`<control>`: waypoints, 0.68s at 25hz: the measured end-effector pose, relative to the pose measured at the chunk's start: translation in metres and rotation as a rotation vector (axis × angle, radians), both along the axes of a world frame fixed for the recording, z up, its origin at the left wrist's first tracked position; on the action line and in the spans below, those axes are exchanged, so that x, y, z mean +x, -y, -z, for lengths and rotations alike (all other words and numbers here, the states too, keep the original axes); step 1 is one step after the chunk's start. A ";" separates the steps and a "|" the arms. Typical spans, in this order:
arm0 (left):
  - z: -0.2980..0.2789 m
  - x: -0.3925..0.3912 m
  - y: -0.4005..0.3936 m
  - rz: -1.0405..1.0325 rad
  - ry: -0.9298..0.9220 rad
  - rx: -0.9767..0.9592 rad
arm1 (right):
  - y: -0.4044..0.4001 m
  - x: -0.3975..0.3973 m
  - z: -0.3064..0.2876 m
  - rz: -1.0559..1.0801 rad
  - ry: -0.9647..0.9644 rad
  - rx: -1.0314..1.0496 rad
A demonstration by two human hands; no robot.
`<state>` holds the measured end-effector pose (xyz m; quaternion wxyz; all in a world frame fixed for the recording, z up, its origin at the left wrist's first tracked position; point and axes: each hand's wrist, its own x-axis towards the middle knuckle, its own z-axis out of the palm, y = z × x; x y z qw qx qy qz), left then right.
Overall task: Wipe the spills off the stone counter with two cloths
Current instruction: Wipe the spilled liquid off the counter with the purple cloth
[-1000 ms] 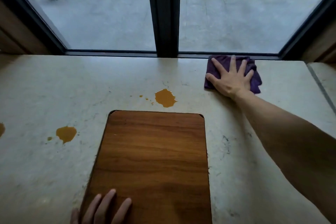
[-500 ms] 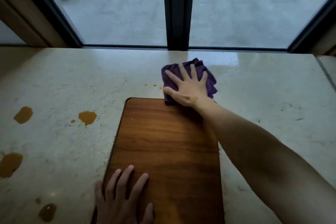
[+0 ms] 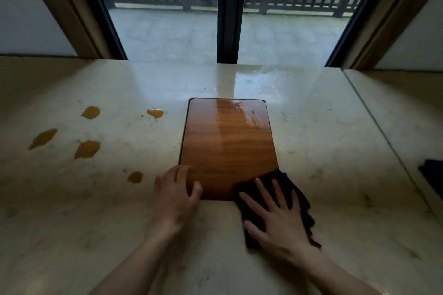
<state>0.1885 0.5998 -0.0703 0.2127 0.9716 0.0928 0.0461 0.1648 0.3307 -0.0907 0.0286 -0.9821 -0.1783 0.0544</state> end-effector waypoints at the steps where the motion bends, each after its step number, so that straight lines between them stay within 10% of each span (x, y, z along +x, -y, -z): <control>1: -0.002 -0.019 -0.010 0.000 -0.010 0.006 | 0.003 -0.037 -0.002 0.058 -0.010 -0.015; 8: -0.008 -0.095 -0.108 -0.113 -0.052 0.035 | -0.045 -0.175 -0.002 0.443 -0.128 0.006; 17: 0.014 -0.111 -0.169 -0.120 -0.232 0.270 | -0.104 -0.075 -0.002 0.409 -0.153 -0.027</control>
